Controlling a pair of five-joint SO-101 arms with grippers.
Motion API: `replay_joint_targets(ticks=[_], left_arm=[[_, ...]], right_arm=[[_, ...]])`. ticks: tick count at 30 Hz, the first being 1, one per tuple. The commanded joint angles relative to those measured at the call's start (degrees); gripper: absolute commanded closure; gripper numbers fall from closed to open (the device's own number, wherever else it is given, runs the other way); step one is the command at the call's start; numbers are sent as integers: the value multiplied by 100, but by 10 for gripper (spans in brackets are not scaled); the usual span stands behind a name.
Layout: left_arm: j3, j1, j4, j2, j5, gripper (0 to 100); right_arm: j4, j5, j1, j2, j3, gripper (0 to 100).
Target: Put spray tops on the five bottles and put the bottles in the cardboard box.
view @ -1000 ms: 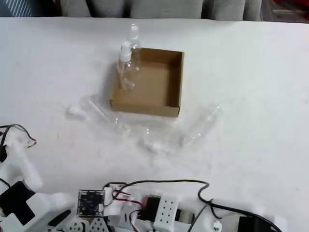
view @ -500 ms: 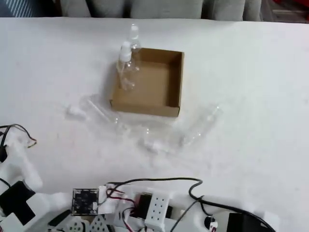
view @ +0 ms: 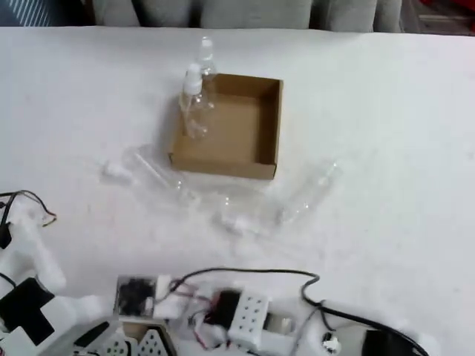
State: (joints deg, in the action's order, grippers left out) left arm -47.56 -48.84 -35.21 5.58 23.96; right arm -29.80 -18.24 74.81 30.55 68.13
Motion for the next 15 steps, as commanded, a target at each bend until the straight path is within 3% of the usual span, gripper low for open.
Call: replay_joint_targets(ticks=[1,7,12,15], left_arm=[[325,338,114,-4,18,942],[369,796,-88,48,9,942],[369,1297,-290,110,9,942],[360,1578,-519,312,9,942]], right_arm=[[-980,9,-646,1095,-299,982],[-2870,0,-2176,3266,-264,982],[-3125,-325,-4312,4690,-53,982],[-2967,-440,-5200,5059,360,982]])
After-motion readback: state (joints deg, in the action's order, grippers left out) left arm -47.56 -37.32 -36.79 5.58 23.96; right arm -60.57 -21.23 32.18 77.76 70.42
